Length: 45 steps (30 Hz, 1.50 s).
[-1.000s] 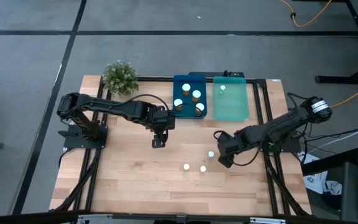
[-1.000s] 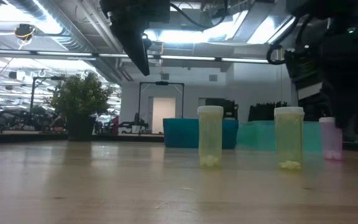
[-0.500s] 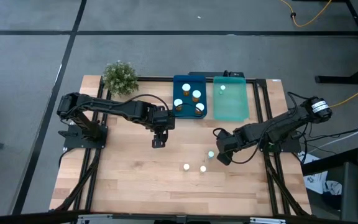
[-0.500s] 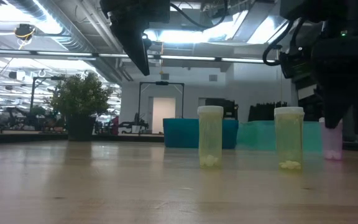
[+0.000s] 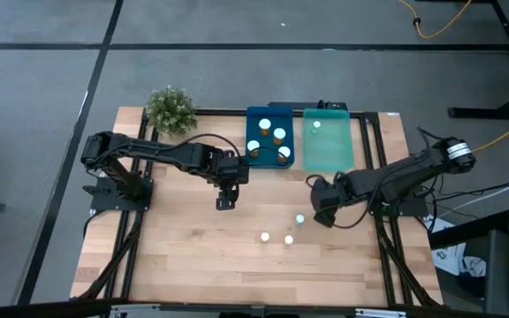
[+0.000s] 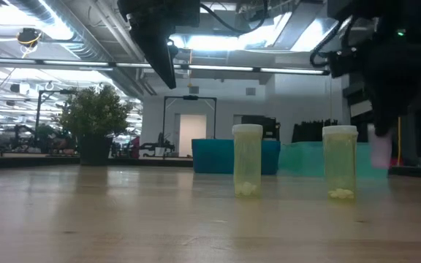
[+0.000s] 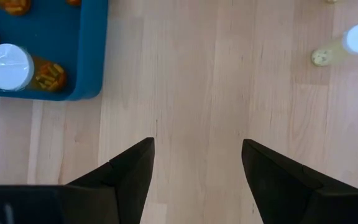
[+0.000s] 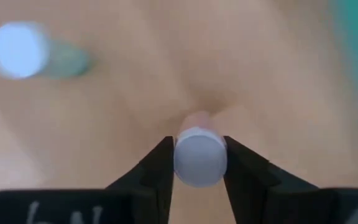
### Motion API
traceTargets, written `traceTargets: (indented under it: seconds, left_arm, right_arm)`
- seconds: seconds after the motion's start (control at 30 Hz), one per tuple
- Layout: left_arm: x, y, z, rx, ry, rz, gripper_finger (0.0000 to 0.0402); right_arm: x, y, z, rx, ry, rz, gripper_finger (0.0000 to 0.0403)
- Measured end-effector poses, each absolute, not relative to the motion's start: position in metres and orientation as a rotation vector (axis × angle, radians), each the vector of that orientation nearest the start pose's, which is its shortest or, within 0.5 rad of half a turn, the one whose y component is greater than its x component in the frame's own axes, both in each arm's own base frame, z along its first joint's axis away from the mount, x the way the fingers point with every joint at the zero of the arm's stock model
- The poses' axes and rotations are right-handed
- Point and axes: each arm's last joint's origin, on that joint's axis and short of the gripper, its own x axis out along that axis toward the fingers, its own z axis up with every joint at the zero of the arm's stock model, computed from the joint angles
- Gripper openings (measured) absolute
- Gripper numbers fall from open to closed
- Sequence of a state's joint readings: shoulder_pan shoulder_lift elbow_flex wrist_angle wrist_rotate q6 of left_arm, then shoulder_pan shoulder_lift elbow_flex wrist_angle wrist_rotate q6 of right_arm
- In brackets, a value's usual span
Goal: Pick and place medicine bottles into bin by pill shape (circle, oval)
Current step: Put the small pink medicine bottle into the green bin
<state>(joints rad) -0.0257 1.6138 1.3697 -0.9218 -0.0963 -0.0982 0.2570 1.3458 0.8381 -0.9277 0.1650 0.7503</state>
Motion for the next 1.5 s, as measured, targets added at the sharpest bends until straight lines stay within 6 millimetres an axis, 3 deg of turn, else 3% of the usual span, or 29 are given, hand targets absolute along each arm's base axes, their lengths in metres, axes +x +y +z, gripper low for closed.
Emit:
traceTargets:
  seconds: [0.13, 0.37, 0.57, 0.77, 1.0, 1.23, 1.5]
  left_arm:
    - [0.322, -0.005, 0.278, -0.017, 1.155, 0.119, 0.0234]
    - [0.324, -0.006, 0.279, -0.016, 1.130, 0.117, 0.0234]
    - [0.324, -0.006, 0.279, -0.016, 1.131, 0.117, 0.0234]
    - [0.324, -0.005, 0.279, -0.016, 1.132, 0.117, 0.0234]
    - [0.324, -0.006, 0.279, -0.016, 1.132, 0.117, 0.0234]
    - [0.324, -0.005, 0.279, -0.016, 1.133, 0.117, 0.0234]
    - [0.324, -0.006, 0.279, -0.015, 1.133, 0.116, 0.0234]
  right_arm:
    - [0.208, 0.035, 0.227, 0.235, 1.319, -0.594, 0.0130]
    - [0.207, -0.004, 0.275, 0.129, 1.172, -0.744, 0.0114]
    - [0.198, -0.056, 0.291, 0.200, 1.088, -0.888, 0.0118]
    - [0.194, -0.116, 0.276, 0.370, 1.043, -0.915, 0.0118]
    - [0.184, -0.177, 0.238, 0.542, 1.063, -0.882, 0.0118]
    - [0.174, -0.209, 0.209, 0.623, 1.150, -0.913, 0.0118]
    - [0.171, -0.225, 0.194, 0.648, 1.158, -0.871, 0.0119]
